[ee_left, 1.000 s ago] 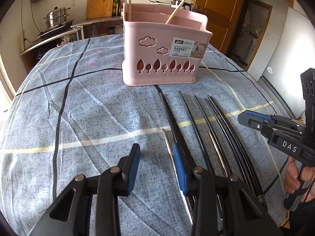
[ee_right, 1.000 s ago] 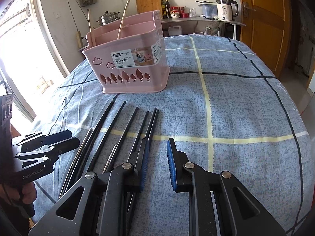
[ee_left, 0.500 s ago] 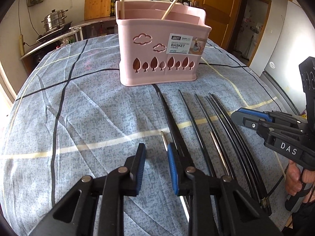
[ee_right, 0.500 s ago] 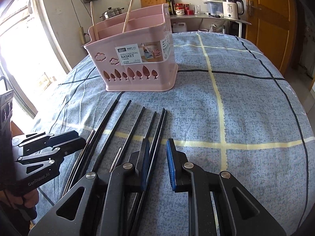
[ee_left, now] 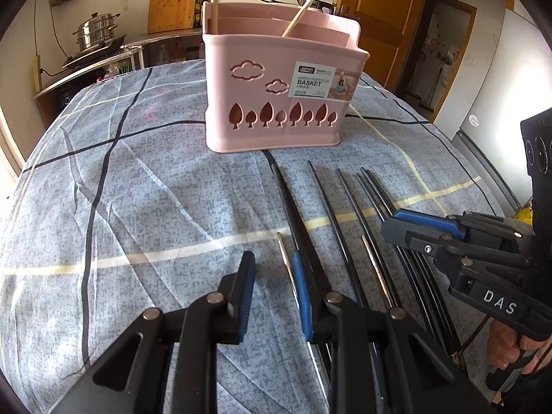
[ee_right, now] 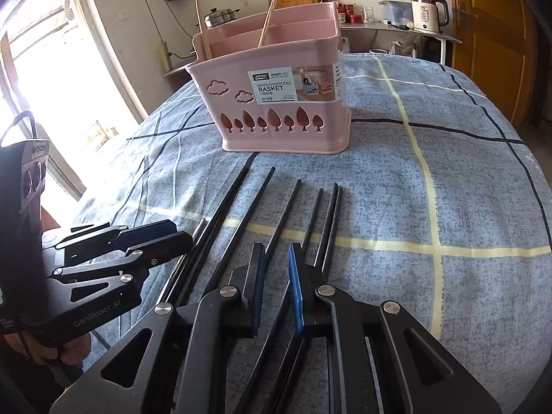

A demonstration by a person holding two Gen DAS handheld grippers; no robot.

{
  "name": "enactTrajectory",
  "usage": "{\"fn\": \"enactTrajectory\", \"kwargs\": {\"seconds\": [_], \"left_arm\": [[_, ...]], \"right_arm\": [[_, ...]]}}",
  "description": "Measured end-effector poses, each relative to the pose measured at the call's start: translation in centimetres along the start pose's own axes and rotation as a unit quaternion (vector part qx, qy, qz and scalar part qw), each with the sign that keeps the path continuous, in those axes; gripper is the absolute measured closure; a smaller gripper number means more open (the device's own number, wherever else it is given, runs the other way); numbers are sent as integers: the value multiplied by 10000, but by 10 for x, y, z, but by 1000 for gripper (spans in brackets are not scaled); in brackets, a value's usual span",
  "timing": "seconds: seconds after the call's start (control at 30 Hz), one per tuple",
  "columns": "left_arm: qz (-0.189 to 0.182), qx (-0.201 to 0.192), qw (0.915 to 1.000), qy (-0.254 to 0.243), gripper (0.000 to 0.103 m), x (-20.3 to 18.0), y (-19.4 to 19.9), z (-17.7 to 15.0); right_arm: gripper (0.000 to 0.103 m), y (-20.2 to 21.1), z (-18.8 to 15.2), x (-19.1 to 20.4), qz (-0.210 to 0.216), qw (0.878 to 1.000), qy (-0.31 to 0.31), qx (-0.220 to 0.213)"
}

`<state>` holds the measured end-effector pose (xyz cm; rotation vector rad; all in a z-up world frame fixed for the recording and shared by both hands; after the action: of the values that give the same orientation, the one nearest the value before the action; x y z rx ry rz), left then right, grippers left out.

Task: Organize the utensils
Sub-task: 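Grasp a thin metal chopstick with the left tool while the right tool grasps another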

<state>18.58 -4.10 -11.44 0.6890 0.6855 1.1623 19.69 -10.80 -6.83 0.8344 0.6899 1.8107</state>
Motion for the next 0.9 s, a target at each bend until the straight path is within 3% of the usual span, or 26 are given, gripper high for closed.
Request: {"fn": "enactTrajectory", "kwargs": {"seconds": [0.33, 0.57, 0.67, 0.8, 0.9], "left_arm": [[101, 41, 9999, -18, 78, 2, 0, -6], [109, 54, 9999, 29, 78, 9, 3, -8], [106, 56, 9999, 32, 78, 9, 3, -8], [84, 63, 9999, 38, 78, 10, 3, -9], [96, 75, 9999, 7, 78, 10, 3, -10]], "right_arm": [[96, -29, 13, 10, 326, 9991, -131, 237], [100, -27, 6, 1, 292, 9982, -220, 478], [98, -22, 0, 1, 358, 9969, -294, 638], [88, -14, -9, 6, 557, 9951, -365, 725], [88, -13, -13, 11, 544, 9948, -389, 770]]}}
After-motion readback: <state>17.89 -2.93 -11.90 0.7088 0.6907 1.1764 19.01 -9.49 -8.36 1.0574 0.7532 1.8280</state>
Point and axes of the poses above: each gripper's, at about its wrist camera, not at the fingertips, and y roughly against the way its jaws point, x to its left, z to its top, the point moved 8 cm from there along -y, roughly the way its jaws point
